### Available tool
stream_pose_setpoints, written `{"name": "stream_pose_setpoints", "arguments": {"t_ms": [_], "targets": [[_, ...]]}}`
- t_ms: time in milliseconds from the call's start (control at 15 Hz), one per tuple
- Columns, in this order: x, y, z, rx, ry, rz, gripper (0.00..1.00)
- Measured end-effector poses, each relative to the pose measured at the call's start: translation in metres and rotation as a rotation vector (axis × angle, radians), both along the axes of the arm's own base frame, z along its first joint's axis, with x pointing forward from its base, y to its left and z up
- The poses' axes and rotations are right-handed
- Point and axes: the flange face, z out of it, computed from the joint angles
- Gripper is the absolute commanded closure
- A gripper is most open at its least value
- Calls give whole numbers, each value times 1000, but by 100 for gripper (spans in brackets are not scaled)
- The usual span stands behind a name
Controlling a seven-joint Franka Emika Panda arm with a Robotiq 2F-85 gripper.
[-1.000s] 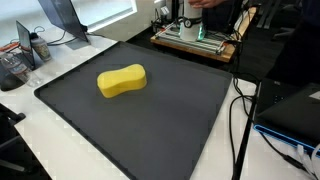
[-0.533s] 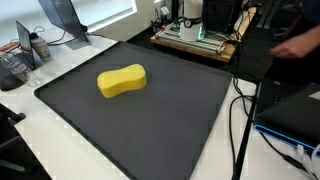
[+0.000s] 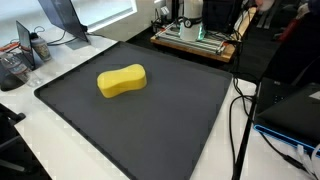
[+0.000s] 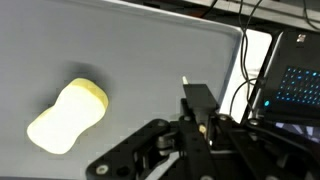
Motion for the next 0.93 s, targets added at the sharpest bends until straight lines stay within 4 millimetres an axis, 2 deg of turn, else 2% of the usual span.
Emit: {"name": "stream_pose_setpoints", "arguments": {"t_ms": [133,200,267,400,467,600,667,867,933], "targets": [[30,25,-3,-51,-1,-48,97],[46,30,-6,-89,1,-83,97],[62,31,-10,-127,2,-122,97],[92,18,-18,-202,18,-203,97],[103,7,-21,-242,31,-241,87],[119,-15,-27,-290,82,-287,87],[124,-19,-28,-295,95,-296,87],[127,-18,-27,-300,100,-303,87],[127,-17,-26,-300,99,-304,97]]}}
